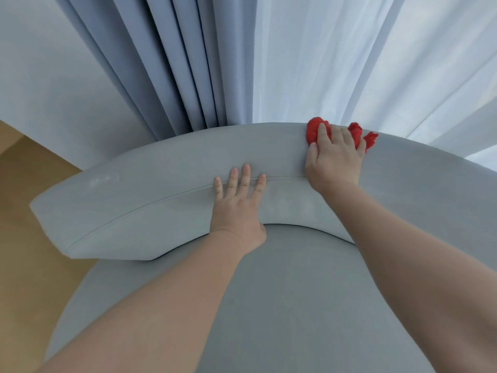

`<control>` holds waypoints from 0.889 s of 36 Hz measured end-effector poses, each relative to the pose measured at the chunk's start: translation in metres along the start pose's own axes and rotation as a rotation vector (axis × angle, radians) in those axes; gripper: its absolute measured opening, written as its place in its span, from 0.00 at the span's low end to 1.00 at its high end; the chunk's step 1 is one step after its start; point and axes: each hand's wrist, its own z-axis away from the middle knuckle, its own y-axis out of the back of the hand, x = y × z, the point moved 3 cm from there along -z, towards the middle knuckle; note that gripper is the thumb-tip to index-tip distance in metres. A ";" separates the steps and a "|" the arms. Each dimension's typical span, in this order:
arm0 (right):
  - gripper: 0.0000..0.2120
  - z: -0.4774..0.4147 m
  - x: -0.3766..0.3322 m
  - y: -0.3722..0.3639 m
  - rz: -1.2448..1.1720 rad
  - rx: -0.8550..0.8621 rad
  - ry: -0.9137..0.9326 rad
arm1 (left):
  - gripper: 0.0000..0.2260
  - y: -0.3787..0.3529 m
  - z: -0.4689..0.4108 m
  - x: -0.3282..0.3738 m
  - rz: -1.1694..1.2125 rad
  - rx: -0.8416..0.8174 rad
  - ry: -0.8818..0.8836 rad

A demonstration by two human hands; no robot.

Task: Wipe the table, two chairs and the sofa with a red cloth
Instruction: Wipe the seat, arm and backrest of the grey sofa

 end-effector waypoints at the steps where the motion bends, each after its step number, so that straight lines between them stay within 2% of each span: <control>1: 0.27 0.000 -0.007 -0.001 -0.002 -0.002 0.013 | 0.41 0.000 0.000 0.000 0.002 0.003 -0.003; 8: 0.27 -0.002 -0.010 0.000 0.017 -0.008 0.037 | 0.39 0.005 0.012 -0.013 0.066 0.043 -0.057; 12: 0.29 0.000 -0.012 0.002 0.021 -0.009 0.032 | 0.39 0.000 0.041 -0.064 0.011 0.124 0.033; 15: 0.30 0.000 -0.013 0.003 0.030 -0.017 0.009 | 0.41 -0.008 0.056 -0.102 -0.024 0.079 0.111; 17: 0.30 0.000 -0.013 0.002 0.035 -0.021 -0.008 | 0.42 -0.010 0.058 -0.113 -0.023 0.038 0.093; 23: 0.30 0.002 -0.017 0.004 0.036 -0.011 -0.051 | 0.42 -0.005 0.055 -0.110 0.082 0.040 0.081; 32: 0.30 0.002 -0.021 0.003 0.038 -0.008 -0.069 | 0.43 -0.010 0.053 -0.111 0.075 0.046 0.084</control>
